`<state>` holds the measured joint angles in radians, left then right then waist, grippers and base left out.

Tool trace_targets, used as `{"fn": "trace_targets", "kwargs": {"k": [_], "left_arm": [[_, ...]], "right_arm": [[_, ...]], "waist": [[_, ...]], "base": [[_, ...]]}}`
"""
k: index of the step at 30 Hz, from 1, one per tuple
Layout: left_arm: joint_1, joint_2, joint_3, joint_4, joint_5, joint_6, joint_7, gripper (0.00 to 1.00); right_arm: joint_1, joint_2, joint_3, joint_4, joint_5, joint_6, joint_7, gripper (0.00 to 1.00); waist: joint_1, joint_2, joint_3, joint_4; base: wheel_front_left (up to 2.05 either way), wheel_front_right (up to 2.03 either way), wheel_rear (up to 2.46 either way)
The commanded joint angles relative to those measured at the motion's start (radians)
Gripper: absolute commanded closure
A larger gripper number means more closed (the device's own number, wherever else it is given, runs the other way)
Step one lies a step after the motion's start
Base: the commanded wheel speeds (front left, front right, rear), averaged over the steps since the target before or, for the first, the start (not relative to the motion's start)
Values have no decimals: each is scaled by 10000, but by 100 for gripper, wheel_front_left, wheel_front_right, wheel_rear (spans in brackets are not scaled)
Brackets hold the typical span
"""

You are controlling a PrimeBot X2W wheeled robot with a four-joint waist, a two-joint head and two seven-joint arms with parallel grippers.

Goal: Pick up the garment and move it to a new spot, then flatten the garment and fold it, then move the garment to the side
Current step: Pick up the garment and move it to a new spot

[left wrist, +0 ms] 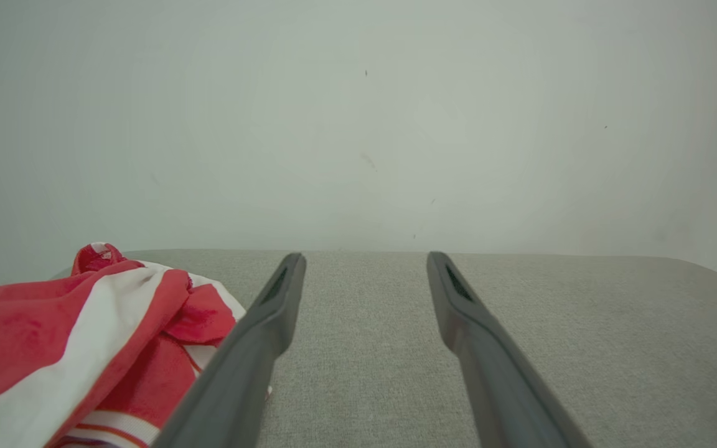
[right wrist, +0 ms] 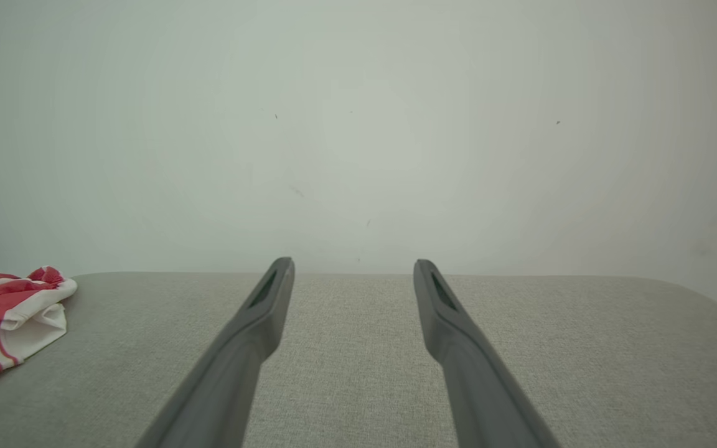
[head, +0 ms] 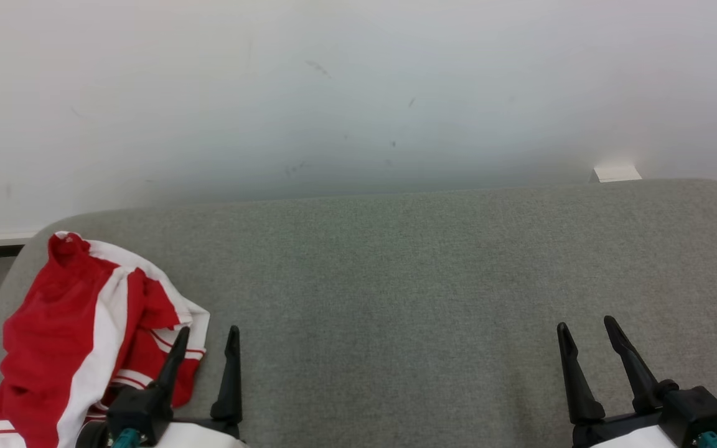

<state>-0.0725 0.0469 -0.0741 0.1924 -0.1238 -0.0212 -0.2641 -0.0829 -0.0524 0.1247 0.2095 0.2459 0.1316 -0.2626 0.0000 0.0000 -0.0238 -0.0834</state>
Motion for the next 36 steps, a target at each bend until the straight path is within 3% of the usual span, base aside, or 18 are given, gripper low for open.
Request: {"fn": "trace_targets", "kwargs": {"k": [1,9,15,36], "left_arm": [[-22,64,9,38,-23,-7,-9,0],[-25,64,45,80,-28,4,-7,0],[-89,64,214,100,8,33,-7,0],[-20,60,628,462,284,-223,-7,0]], "right_arm": [[-140,15,5,33,27,-17,-32,0],[-65,16,20,19,68,-17,-32,0],[2,13,164,-13,181,-17,-29,0],[153,13,1043,3,654,-17,-18,0]], "waist": [[0,0,-3,2],[0,0,-23,156],[0,0,13,704],[0,0,2,4446]], "base": [[0,0,0],[0,0,0],[0,0,0],[0,0,0]]}}
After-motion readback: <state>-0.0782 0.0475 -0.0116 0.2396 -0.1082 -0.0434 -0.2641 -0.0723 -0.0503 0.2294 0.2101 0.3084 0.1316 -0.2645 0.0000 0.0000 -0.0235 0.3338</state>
